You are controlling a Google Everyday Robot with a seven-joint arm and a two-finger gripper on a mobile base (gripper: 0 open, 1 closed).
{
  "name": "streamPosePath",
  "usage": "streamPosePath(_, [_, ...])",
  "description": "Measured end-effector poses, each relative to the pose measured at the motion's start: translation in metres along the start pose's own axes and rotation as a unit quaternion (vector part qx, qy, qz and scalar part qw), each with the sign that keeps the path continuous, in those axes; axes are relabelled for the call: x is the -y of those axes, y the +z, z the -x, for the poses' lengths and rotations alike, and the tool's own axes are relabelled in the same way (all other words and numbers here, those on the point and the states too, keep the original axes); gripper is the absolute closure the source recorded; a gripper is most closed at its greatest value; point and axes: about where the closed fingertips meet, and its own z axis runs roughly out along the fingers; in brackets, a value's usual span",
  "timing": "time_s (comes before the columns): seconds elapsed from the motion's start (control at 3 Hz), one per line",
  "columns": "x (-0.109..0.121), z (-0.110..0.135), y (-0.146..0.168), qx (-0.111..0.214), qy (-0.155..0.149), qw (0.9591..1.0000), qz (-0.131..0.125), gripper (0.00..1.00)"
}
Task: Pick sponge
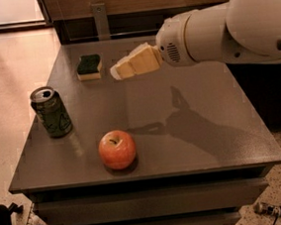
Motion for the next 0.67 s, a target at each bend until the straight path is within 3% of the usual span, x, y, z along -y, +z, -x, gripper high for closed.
streamPosePath(0.33, [-0.003,-0.001,0.017,-0.006,-0.005,0.9998,-0.016,0.00])
streamPosePath(0.67, [-0.006,0.005,0.058,-0.001,-0.017,0.9991,-0.038,0.00])
